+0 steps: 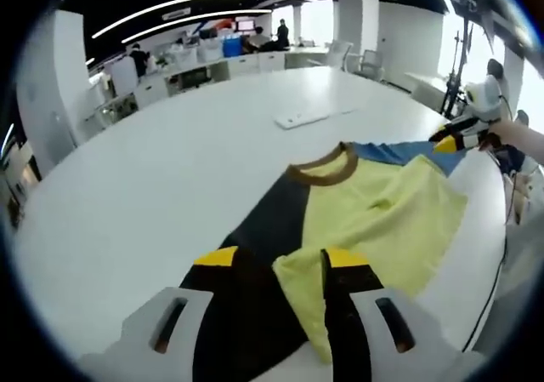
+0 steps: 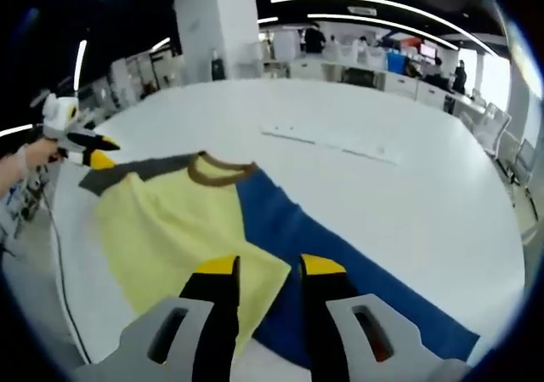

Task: Fold the garment on the visible template until the final outline fits inside the template.

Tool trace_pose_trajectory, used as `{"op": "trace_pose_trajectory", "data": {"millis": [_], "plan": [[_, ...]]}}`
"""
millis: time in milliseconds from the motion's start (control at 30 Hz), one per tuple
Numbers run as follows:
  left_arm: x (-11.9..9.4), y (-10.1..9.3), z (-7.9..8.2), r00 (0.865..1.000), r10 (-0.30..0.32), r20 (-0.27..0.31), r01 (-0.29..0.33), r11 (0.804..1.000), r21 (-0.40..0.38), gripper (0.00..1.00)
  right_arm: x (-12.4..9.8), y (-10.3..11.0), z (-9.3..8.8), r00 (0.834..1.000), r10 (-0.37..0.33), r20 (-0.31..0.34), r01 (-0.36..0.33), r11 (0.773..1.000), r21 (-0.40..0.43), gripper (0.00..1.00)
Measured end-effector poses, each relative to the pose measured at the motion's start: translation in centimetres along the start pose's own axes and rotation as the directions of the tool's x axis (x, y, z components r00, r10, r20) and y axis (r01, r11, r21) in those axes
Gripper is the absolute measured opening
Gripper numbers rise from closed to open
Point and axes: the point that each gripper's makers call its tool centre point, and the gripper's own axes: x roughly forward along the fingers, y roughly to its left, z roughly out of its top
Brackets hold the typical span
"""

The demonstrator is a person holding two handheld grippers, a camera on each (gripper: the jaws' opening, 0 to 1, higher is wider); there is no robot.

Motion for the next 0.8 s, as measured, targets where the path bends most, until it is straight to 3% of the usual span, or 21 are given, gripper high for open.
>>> {"op": "trace_pose_trajectory", "data": {"millis": [467,800], "plan": [[-1.7,-1.5,0.0,1.000,-0.022,0.012,0.022,1.000,0.021,0.45,-1.6,1.5,0.9,0.999,0.026,0.029,-0.024,0.998,-0.063,0.47],[-3.5,-2.2,1.3,0.999,-0.028,0.044,0.026,0.999,0.046,0.54,-2.6,2.7,1.2,0.998,0.039,0.044,-0.035,0.995,-0.090,0.60]]}}
